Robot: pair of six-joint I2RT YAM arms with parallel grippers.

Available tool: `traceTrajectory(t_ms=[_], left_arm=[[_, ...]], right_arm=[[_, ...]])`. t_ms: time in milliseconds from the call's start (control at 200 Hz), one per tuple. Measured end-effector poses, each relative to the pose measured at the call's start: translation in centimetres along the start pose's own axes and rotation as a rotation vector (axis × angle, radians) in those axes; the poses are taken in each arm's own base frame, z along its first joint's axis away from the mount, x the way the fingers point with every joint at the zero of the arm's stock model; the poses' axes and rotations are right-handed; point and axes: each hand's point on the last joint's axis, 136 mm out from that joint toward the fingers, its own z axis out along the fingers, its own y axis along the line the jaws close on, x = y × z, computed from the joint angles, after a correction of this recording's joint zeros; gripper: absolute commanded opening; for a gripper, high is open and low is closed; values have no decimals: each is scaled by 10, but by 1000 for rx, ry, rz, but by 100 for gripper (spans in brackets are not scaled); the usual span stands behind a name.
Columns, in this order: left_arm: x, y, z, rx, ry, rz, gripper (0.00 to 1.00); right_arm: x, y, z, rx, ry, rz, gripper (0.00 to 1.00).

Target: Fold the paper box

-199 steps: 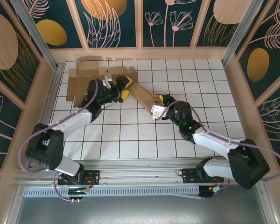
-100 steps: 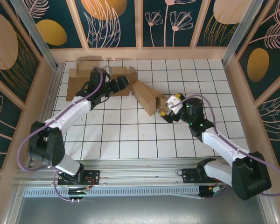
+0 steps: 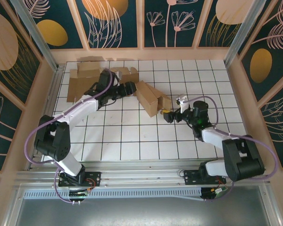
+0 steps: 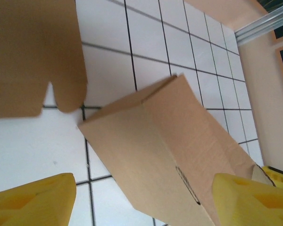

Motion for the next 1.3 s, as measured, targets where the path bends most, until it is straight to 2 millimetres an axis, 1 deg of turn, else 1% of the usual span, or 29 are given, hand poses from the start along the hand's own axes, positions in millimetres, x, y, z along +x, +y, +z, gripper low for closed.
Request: traceTrajectory(t_ms=[175,215,365,435,516,696,811,871,936,1031,1111,1201,1301], left_arm=[[34,-8,38,52,86,-79,76],[39,-9,45,63,98,-104,74],[35,-21,55,140,89,-176,65],[36,-22,62,159,89,-208,62],[35,-25,67,181,81,-235,60],[32,-26,69,197,63,-268,59],[31,-25,70,198,58,-279,58],[31,-25,71,197,58,-284,58],[31,-25,71,197,55,-284,58],[30,-25,71,195,53,-284,59],[30,-25,71,194,51,-284,59],[30,-25,72,193,50,-284,59],[30,-25,72,192,51,-285,59]], right_arm=[[-9,10,17,-69,-45,26,97],[-10,14,19,-82,-55,30,97],[-13,30,30,-130,-86,24,97],[-12,35,34,-146,-96,32,96],[-11,39,39,-159,-107,39,96],[-10,44,44,-142,-139,31,97],[-11,42,47,-89,-147,18,97],[-10,38,50,-32,-147,8,98],[-10,30,52,49,-148,4,99],[-10,10,50,177,-152,7,99],[-10,-1,47,241,-155,-3,99],[-12,-5,46,266,-161,-16,99],[-17,0,47,239,-185,-46,99]])
